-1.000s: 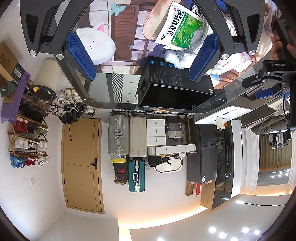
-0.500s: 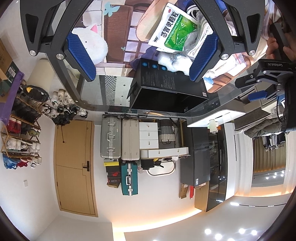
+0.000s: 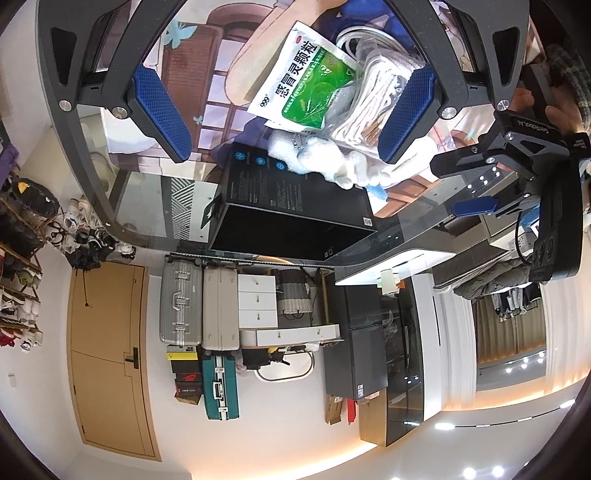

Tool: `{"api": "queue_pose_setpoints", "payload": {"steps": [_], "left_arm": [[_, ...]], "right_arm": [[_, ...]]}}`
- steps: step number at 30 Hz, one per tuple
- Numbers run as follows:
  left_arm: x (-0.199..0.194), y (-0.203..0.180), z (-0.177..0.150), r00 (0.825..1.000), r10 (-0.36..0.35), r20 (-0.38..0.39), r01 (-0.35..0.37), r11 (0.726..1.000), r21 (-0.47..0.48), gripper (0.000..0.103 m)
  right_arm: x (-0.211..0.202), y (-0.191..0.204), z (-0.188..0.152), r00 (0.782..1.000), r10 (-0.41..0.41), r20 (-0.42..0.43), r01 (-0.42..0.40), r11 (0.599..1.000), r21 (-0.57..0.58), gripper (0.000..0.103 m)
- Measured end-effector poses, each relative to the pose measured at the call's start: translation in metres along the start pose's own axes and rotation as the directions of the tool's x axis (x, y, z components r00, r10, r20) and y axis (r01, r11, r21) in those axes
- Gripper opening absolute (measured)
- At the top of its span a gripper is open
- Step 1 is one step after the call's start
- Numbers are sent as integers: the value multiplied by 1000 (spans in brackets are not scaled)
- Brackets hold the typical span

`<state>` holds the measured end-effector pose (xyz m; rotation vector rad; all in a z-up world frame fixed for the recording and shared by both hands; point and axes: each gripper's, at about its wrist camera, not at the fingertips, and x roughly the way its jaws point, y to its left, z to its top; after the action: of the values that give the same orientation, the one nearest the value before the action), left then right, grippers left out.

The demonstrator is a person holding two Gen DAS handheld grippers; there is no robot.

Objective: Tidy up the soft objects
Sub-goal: 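Lower the right gripper onto the bagged white rope while the left gripper reaches the white cables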

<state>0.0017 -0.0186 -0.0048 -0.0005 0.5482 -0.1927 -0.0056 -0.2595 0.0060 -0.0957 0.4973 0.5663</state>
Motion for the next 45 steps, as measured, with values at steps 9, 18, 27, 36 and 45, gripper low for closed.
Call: {"api": "queue_pose_setpoints", "payload": {"steps": [9,18,27,36,45], "left_arm": [[0,2,-6,998,-30,-62,29,1000,-10,103],[-2,-10,-11,990,-89,-112,96,994,57,103],[0,-13,-14,980,-115,-163,128,989,72,102],[-1,-20,-18,973,-112,-201,140,981,134,102],[4,-25,-22,964,-106,-243,150,973,173,102]], "right_arm": [[8,17,-5,996,49,-75,-53,997,-51,103],[13,27,-7,985,110,-131,-118,992,-50,103],[26,33,-10,968,153,-199,-161,987,-25,102],[39,44,-9,946,188,-263,-207,977,-47,88],[53,53,-5,907,210,-364,-227,974,-5,79]]}}
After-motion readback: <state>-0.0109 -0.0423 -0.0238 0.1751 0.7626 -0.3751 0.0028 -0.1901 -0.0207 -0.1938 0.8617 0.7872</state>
